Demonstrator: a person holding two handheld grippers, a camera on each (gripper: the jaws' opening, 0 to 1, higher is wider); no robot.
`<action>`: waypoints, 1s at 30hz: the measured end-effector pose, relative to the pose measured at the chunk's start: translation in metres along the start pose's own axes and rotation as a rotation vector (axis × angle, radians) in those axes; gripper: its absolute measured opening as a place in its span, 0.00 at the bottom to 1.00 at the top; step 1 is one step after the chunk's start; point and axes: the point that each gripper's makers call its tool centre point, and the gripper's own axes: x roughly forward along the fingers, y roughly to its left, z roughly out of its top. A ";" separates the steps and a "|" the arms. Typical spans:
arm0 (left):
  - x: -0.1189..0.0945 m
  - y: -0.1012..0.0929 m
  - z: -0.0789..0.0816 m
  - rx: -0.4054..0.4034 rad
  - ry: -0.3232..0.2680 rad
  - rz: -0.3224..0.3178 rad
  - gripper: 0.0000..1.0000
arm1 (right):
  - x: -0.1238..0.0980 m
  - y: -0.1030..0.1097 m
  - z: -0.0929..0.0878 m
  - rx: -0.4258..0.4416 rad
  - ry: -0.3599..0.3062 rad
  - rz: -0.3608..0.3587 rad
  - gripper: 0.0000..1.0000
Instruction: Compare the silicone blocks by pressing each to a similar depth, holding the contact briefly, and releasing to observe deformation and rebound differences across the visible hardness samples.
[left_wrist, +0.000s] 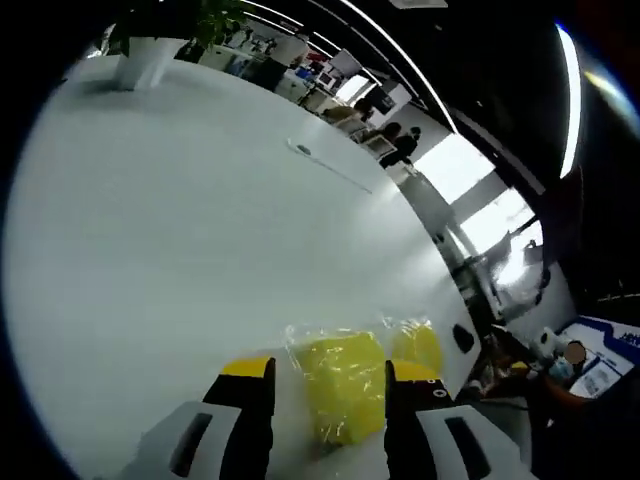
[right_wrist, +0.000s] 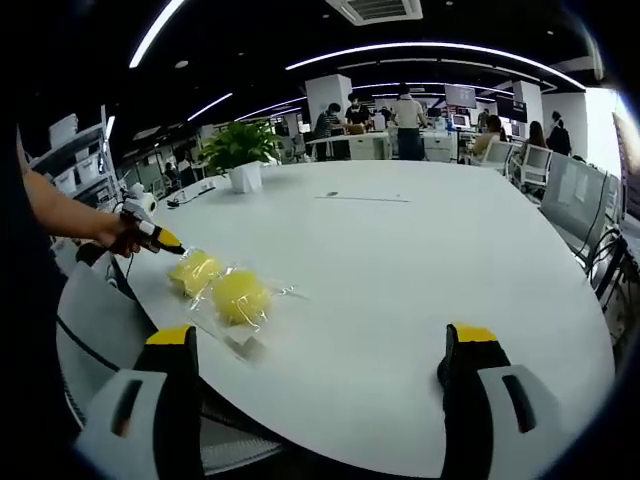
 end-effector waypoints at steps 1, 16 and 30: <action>0.001 0.002 0.001 -0.009 -0.006 0.001 0.36 | 0.000 0.000 -0.001 0.001 0.001 -0.001 0.97; 0.011 0.011 0.002 -0.218 -0.018 -0.036 0.16 | -0.001 -0.001 -0.005 0.011 0.010 -0.004 0.97; 0.018 0.030 0.003 -0.177 -0.019 -0.020 0.00 | 0.000 -0.002 -0.008 0.025 0.012 -0.004 0.97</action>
